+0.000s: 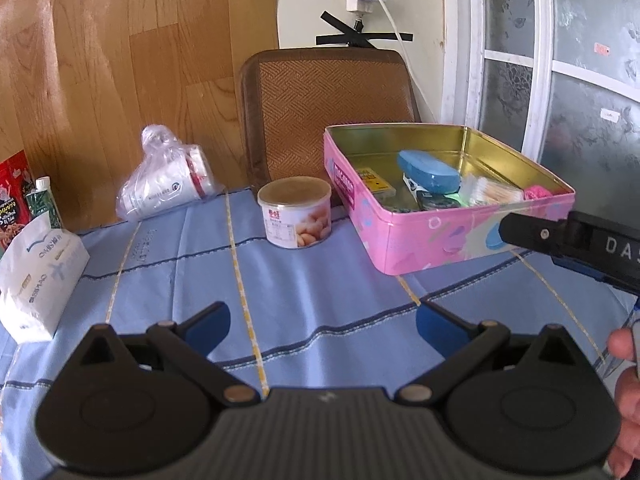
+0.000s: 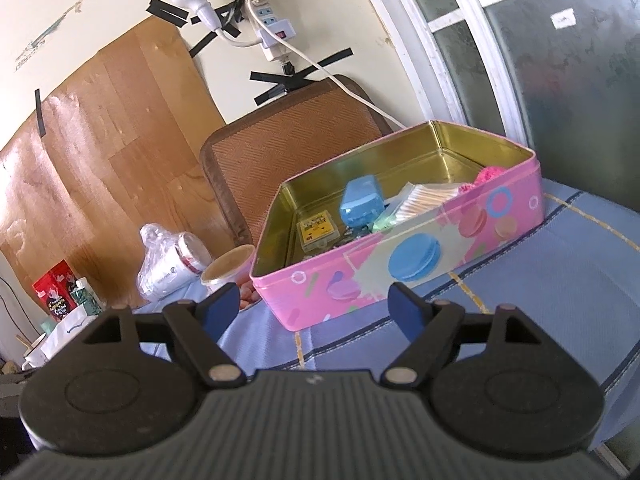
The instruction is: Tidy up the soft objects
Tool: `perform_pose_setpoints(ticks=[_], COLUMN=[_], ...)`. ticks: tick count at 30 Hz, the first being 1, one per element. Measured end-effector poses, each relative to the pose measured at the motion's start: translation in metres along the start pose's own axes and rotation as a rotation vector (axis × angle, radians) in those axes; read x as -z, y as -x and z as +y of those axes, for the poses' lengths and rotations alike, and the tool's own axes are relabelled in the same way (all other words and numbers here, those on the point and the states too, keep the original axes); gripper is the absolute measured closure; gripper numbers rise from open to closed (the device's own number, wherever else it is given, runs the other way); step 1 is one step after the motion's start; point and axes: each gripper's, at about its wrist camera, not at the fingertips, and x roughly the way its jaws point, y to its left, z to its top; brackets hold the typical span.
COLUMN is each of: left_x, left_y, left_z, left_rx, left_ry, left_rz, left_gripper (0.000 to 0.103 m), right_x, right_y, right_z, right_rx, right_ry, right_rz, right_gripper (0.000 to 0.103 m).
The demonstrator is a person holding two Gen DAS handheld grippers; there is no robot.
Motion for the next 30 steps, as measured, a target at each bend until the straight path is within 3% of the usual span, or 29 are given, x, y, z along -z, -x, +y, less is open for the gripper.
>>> perform_pose_setpoints(ticks=[18, 30], left_x=[-0.0007, -0.0006], left_y=[0.0063, 0.0082], left_z=[-0.0014, -0.0028], left_rx=[-0.061, -0.049], left_ry=[-0.03, -0.035], left_rz=[-0.034, -0.032], left_gripper=[0.0, 0.0], right_x=[0.0029, 0.0024], right_y=[-0.0015, -0.0026], right_z=[0.001, -0.001], right_rx=[0.006, 0.005], right_ry=[-0.009, -0.01], right_rz=[0.019, 0.024], right_gripper=[0.019, 0.019])
